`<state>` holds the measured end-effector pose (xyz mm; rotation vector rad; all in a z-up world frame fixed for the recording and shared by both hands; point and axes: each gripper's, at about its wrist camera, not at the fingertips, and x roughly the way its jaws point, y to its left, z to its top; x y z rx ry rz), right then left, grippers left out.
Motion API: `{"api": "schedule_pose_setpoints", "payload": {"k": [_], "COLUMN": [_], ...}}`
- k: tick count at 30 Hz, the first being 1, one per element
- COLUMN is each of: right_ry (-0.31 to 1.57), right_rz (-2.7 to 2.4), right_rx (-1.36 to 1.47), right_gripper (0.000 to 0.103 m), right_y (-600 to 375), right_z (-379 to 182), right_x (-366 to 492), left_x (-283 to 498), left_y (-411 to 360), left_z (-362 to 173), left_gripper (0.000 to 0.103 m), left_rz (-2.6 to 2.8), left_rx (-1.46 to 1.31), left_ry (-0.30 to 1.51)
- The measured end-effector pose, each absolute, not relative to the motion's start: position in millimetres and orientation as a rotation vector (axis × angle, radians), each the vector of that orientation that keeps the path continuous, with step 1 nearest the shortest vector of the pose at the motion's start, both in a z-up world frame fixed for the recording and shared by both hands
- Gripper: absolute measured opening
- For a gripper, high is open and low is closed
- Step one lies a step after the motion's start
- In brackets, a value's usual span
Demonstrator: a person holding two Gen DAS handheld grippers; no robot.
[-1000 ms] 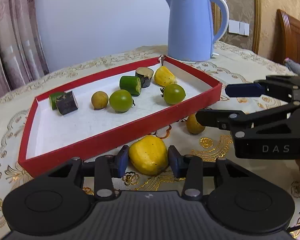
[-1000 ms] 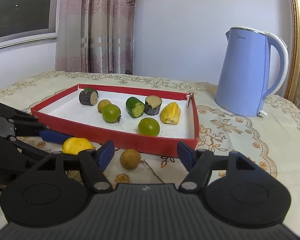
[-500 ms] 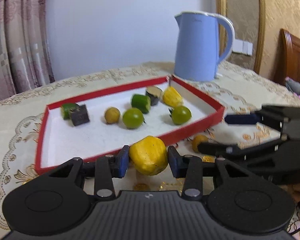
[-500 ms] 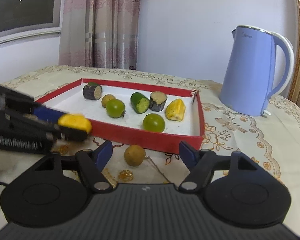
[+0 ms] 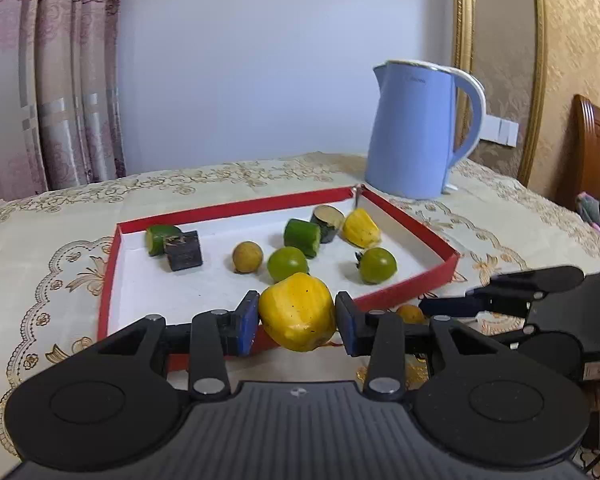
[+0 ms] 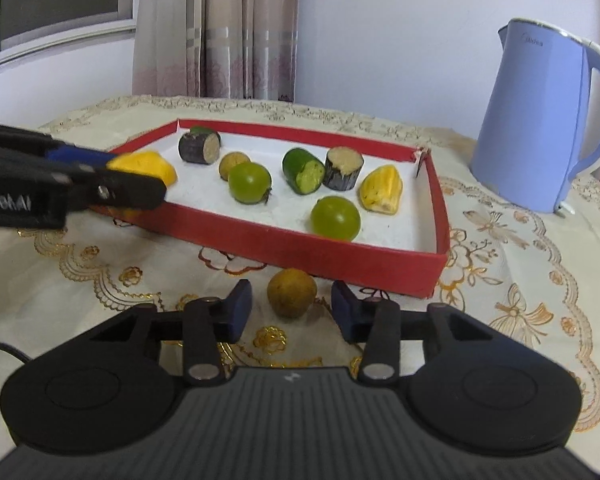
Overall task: Organize fruits
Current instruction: 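Close the right gripper on the small brown lemon while the left gripper holds the papaya, then carry the papaya chunk into the red tray and open the left gripper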
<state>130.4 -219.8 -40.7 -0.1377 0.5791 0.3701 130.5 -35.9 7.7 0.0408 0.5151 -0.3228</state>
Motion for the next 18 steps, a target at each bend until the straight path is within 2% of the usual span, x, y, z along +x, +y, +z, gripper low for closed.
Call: {"api": "schedule_pose_setpoints", "payload": {"k": [2,18], "right_ry": [0.583,0.574], "right_rz": [0.370,0.389], "right_rx": [-0.141,-0.145], "right_gripper": [0.029,0.027], "right_y": [-219.1,-217.5], "right_z": [-41.1,-40.1], "right_x": [130.7,129.5], "left_x": [130.6,132.9], "left_y": [-33.5,-28.6], "left_z": [8.3,7.9], "left_gripper": [0.040,0.040], "left_rz": [-0.310,-0.266], "left_rx": [0.034,0.025], "left_ry": [0.512,0.505]}}
